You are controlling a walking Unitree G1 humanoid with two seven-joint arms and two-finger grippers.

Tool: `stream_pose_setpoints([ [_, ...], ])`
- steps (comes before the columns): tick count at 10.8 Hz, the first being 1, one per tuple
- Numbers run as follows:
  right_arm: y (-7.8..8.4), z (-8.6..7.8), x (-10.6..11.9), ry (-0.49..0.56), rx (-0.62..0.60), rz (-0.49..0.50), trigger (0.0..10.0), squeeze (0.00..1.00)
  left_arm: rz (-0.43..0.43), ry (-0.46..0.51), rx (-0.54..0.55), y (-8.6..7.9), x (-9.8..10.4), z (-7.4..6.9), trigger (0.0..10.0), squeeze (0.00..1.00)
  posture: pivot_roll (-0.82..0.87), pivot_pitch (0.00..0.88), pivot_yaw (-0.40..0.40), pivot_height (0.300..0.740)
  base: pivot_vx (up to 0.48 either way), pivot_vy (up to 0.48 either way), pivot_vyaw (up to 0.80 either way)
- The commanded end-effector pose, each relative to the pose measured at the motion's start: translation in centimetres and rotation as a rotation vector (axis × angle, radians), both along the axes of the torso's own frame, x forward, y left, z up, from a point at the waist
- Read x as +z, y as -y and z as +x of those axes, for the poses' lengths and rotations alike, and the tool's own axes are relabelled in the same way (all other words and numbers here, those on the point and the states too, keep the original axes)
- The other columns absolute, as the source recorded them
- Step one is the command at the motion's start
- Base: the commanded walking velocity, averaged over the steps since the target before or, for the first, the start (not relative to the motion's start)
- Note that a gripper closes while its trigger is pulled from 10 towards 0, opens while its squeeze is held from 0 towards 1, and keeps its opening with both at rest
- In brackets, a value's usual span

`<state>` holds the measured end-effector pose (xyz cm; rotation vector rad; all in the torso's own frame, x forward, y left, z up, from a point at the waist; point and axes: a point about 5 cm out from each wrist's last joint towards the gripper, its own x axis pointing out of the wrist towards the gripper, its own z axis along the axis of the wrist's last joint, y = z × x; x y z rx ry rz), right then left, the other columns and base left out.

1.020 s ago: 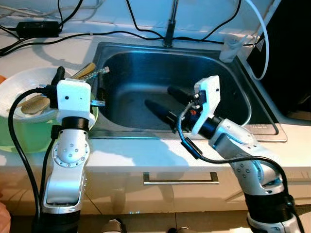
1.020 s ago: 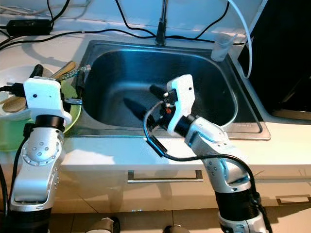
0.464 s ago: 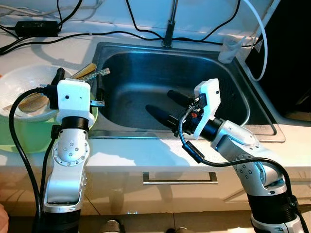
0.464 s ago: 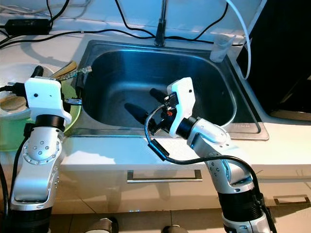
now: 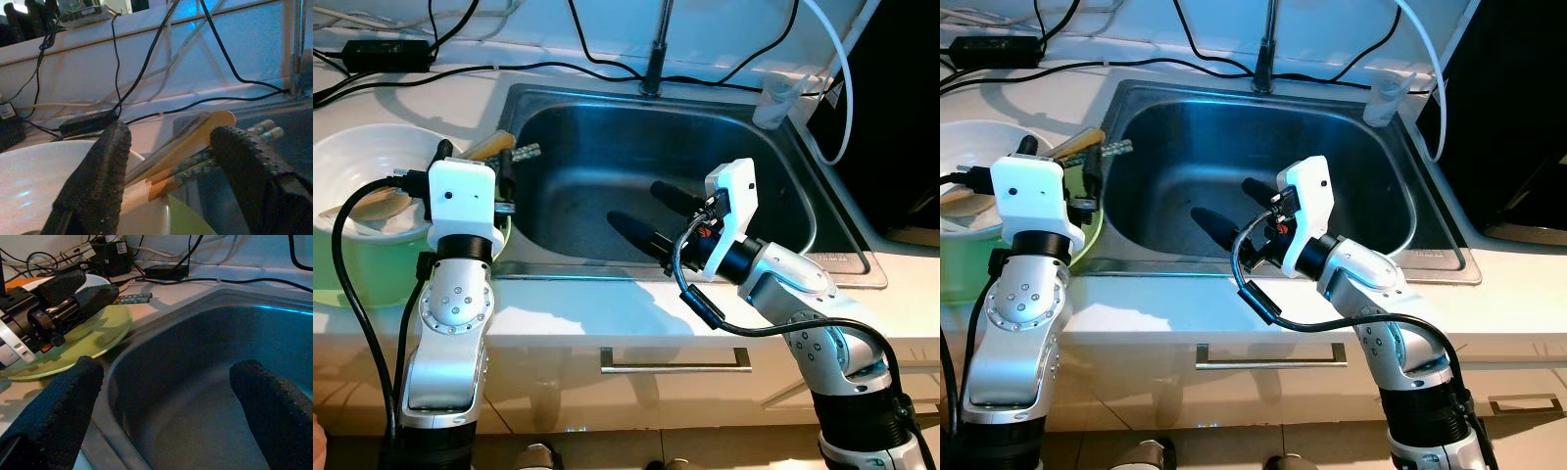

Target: Kitchen organization

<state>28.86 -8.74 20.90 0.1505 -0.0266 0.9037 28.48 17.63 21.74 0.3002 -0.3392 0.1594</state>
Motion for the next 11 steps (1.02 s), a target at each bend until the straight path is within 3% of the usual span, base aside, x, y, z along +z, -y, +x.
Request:
stream_pose_setpoints([
  [1, -0.06, -0.02, 0.65, 0.035, -0.002, -0.008, 10.0, 0.00, -0.003, 0.000, 0.008, 0.02, 0.22, 0.06, 1.6, 0.00, 0.00, 0.122, -0.117, 0.740, 0.000, 0.000, 0.00],
  [3, -0.04, -0.06, 0.62, 0.036, -0.008, -0.006, 10.0, 0.00, -0.003, 0.002, 0.012, 0.00, 0.19, -0.03, 0.0, 0.00, 0.00, 0.122, -0.113, 0.740, 0.000, 0.000, 0.00],
  [7, 0.15, -0.01, 0.41, 0.034, -0.050, 0.028, 10.0, 0.00, 0.025, 0.009, -0.008, 0.05, 0.76, 0.28, 0.0, 0.00, 0.01, 0.127, -0.073, 0.740, 0.000, 0.000, 0.00],
  [11, 0.23, 0.20, 0.37, 0.039, -0.057, 0.021, 10.0, 0.00, 0.023, 0.023, 0.001, 0.28, 0.90, 0.42, 0.0, 0.00, 0.00, 0.112, -0.086, 0.740, 0.000, 0.000, 0.00],
])
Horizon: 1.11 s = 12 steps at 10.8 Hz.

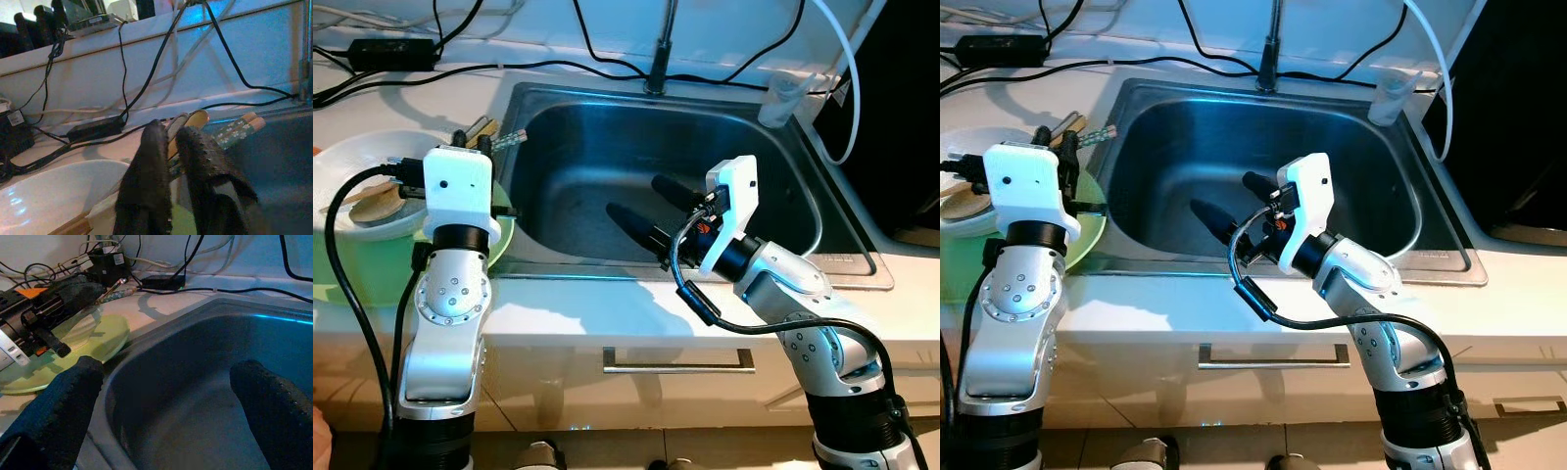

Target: Kitchen organization

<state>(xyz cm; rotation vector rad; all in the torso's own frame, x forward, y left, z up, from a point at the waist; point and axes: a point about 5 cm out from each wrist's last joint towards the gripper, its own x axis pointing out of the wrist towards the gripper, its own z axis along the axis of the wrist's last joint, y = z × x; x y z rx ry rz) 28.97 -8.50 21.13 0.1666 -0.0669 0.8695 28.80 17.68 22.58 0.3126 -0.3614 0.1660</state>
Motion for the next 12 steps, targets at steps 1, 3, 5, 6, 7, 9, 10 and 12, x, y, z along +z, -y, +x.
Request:
stream_pose_setpoints([
  [1, 0.5, 0.2, 0.3, 0.020, -0.021, -0.010, 10.0, 0.00, 0.006, 0.004, -0.005, 0.4, 0.1, 0.2, 0.0, 0.00, 0.00, 0.109, -0.086, 0.740, 0.000, 0.000, 0.00],
  [3, 0.5, 0.2, 0.5, 0.033, -0.025, -0.012, 10.0, 0.00, 0.002, 0.023, -0.015, 0.6, 0.6, 0.3, 0.0, 0.00, 0.02, 0.100, -0.090, 0.740, 0.000, 0.000, 0.00],
  [5, 1.1, 0.4, 0.5, 0.047, -0.057, -0.005, 10.0, 0.00, 0.005, 0.000, -0.063, 1.6, 0.2, 1.0, 1.4, 0.00, -0.01, 0.091, -0.029, 0.740, 0.000, 0.000, 0.00],
  [6, 1.5, 0.5, 0.5, 0.042, -0.095, 0.013, 10.0, 0.00, 0.017, -0.004, -0.080, 2.0, 0.3, 1.3, 8.2, 0.00, -0.02, 0.094, -0.026, 0.740, 0.000, 0.000, 0.00],
  [7, 1.6, 0.3, 0.2, 0.038, -0.106, 0.011, 10.0, 0.00, 0.005, 0.014, -0.091, 1.9, 0.8, 1.4, 10.0, 1.00, -0.02, 0.096, -0.031, 0.740, 0.000, 0.000, 0.00],
  [9, 1.2, 0.6, 0.5, 0.042, -0.096, 0.007, 10.0, 0.00, 0.004, 0.000, -0.078, 1.6, 0.5, 1.4, 10.0, 1.00, -0.02, 0.093, -0.065, 0.740, 0.000, 0.000, 0.00],
  [10, 0.8, 0.8, 0.7, 0.048, -0.073, 0.003, 10.0, 0.00, 0.023, -0.004, -0.070, 1.4, 0.2, 1.3, 10.0, 1.00, 0.00, 0.089, -0.073, 0.740, 0.000, 0.000, 0.00],
  [12, 0.4, 1.1, 0.4, 0.040, -0.049, 0.016, 10.0, 0.00, 0.039, -0.004, -0.017, 0.9, -0.3, 1.0, 10.0, 1.00, 0.04, 0.075, -0.081, 0.740, 0.000, 0.000, 0.00],
])
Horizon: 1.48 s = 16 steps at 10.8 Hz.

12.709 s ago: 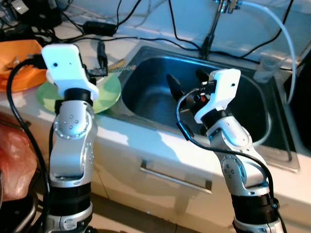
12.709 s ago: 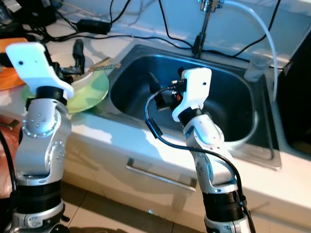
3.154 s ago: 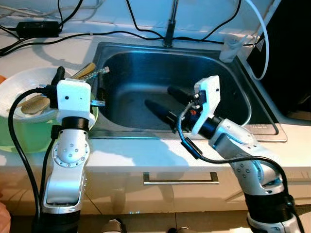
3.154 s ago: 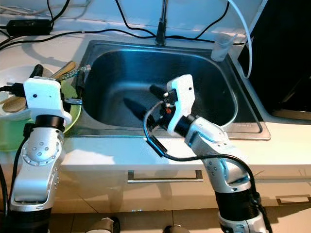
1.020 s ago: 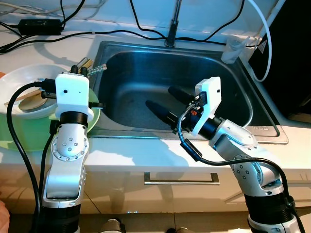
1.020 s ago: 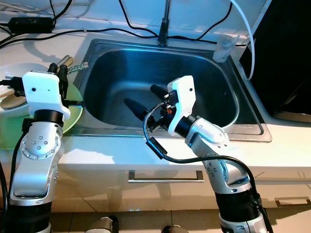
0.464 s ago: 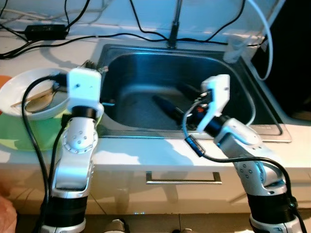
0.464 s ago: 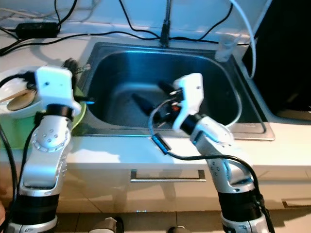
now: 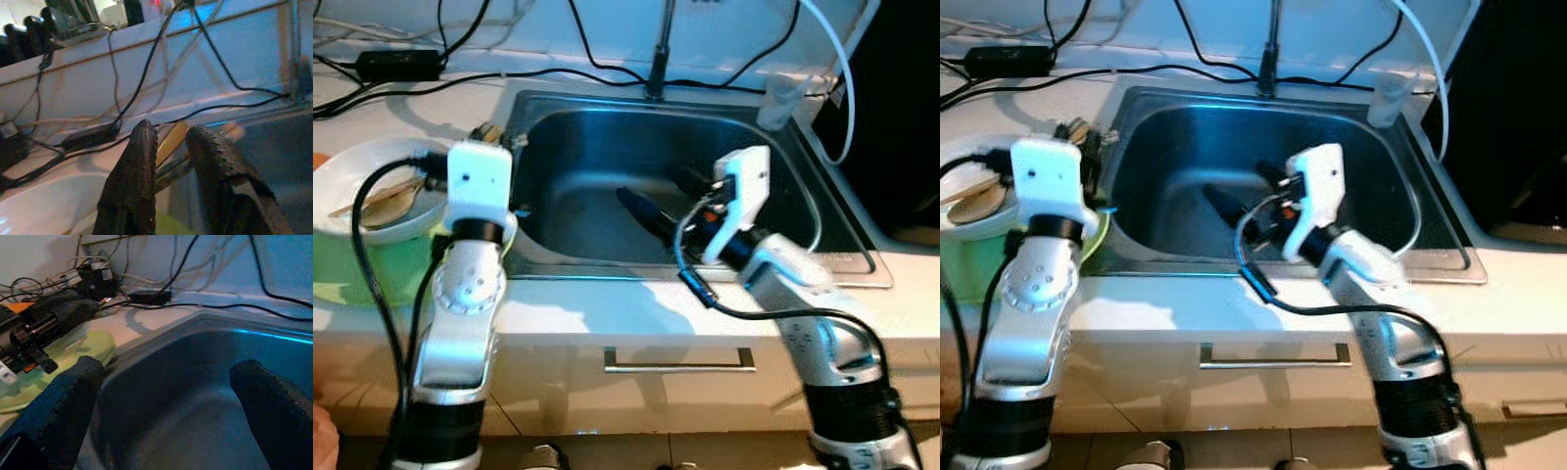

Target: Kitchen organization

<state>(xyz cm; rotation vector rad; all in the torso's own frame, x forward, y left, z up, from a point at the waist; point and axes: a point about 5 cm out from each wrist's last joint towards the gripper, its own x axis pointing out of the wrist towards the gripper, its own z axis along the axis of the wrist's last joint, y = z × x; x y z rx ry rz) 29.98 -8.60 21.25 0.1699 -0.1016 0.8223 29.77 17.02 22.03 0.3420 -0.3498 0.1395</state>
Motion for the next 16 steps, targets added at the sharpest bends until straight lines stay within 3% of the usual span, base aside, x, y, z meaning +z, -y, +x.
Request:
stream_pose_setpoints([
  [1, 0.0, 0.2, 0.1, 0.017, 0.003, -0.008, 10.0, 0.00, 0.009, 0.003, 0.015, -0.2, -0.3, -0.2, 10.0, 1.00, 0.04, 0.060, -0.070, 0.740, 0.000, 0.000, 0.00],
  [4, 0.1, 0.3, 0.3, 0.023, -0.010, 0.002, 10.0, 0.00, 0.025, -0.002, -0.053, 0.9, -0.3, 0.1, 10.0, 1.00, 0.01, 0.074, -0.068, 0.740, 0.000, 0.000, 0.00],
  [7, 0.3, -0.2, 0.2, 0.017, -0.012, 0.004, 10.0, 0.00, 0.127, -0.047, -0.125, 2.4, -0.8, 0.6, 10.0, 1.00, 0.00, 0.085, -0.073, 0.740, 0.000, 0.000, 0.00],
  [12, -0.1, -0.4, 0.3, 0.009, 0.013, 0.005, 10.0, 0.00, 0.193, -0.079, -0.009, 0.8, -1.8, 0.9, 10.0, 1.00, 0.00, 0.097, -0.080, 0.740, 0.000, 0.000, 0.00],
  [13, -0.2, -0.7, 0.2, 0.002, 0.036, 0.001, 10.0, 0.00, 0.192, -0.087, 0.009, 0.5, -2.0, 1.2, 10.0, 0.00, 0.00, 0.100, -0.081, 0.740, 0.000, 0.000, 0.00],
  [16, -0.3, -1.1, 0.2, 0.001, 0.042, -0.002, 10.0, 0.00, 0.216, -0.084, 0.040, -0.2, -1.9, 1.9, 10.0, 0.00, -0.01, 0.110, -0.077, 0.740, 0.000, 0.000, 0.00],
])
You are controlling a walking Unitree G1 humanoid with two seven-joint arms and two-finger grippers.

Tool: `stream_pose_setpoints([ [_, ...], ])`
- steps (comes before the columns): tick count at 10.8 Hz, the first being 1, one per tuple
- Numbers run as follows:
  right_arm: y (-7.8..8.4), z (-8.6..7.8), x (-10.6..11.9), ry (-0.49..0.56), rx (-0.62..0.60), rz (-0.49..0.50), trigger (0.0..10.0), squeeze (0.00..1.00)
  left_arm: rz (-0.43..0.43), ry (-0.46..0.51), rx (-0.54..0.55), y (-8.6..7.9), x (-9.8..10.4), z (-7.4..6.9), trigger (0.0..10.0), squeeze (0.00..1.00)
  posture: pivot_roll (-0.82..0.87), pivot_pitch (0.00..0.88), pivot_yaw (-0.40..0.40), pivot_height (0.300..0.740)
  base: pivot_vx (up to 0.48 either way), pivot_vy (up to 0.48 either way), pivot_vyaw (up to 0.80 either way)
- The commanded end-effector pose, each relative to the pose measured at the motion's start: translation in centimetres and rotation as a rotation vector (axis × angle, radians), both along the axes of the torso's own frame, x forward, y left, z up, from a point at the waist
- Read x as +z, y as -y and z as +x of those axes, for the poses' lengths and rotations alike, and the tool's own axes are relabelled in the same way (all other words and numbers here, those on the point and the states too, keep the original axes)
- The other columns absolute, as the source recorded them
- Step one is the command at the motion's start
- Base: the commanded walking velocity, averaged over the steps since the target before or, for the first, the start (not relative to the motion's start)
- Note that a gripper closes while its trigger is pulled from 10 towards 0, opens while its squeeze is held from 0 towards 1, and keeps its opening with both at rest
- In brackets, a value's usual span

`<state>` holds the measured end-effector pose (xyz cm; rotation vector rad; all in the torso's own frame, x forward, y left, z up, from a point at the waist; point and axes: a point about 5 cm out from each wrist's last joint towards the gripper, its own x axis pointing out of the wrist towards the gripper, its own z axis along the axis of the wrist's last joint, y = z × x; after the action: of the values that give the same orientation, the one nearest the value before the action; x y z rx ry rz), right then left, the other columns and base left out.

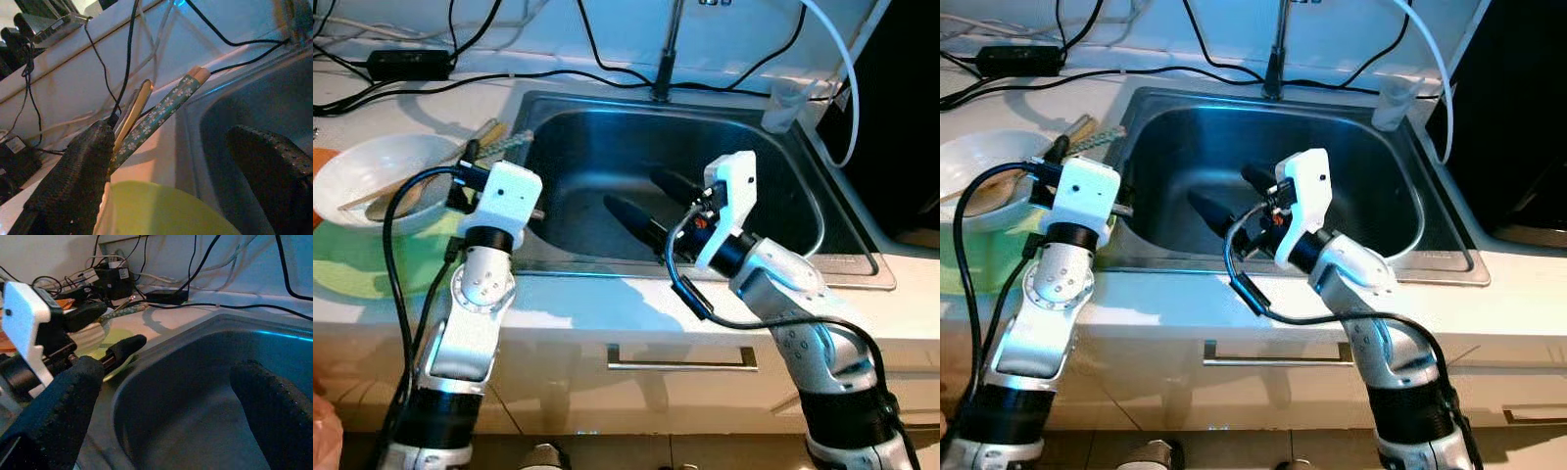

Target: Kitchen organization

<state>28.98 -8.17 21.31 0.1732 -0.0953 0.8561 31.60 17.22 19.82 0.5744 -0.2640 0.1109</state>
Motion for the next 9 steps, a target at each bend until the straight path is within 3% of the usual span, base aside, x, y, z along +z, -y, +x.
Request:
stream_pose_setpoints([
  [1, 0.1, -0.4, 0.2, 0.003, 0.005, 0.001, 10.0, 0.00, 0.001, 0.032, 0.030, -0.7, 0.7, 0.3, 10.0, 0.00, -0.01, 0.117, -0.071, 0.740, 0.000, 0.000, 0.00],
  [5, 0.1, -0.6, 0.0, -0.009, -0.002, 0.001, 10.0, 0.00, 0.002, 0.065, 0.060, -1.6, 2.5, 0.7, 10.0, 0.00, -0.01, 0.137, -0.066, 0.740, 0.000, 0.000, 0.00],
  [8, -0.1, -0.5, 0.0, -0.010, -0.003, 0.001, 10.0, 0.00, 0.004, 0.042, 0.049, -1.5, 2.0, 1.0, 10.0, 0.00, -0.01, 0.135, -0.065, 0.740, 0.000, 0.000, 0.00],
  [9, 0.0, -0.5, 0.1, -0.007, -0.007, -0.001, 10.0, 0.00, 0.000, 0.028, 0.037, -1.5, 1.9, 1.1, 2.2, 0.00, -0.01, 0.132, -0.063, 0.740, 0.000, 0.000, 0.00],
])
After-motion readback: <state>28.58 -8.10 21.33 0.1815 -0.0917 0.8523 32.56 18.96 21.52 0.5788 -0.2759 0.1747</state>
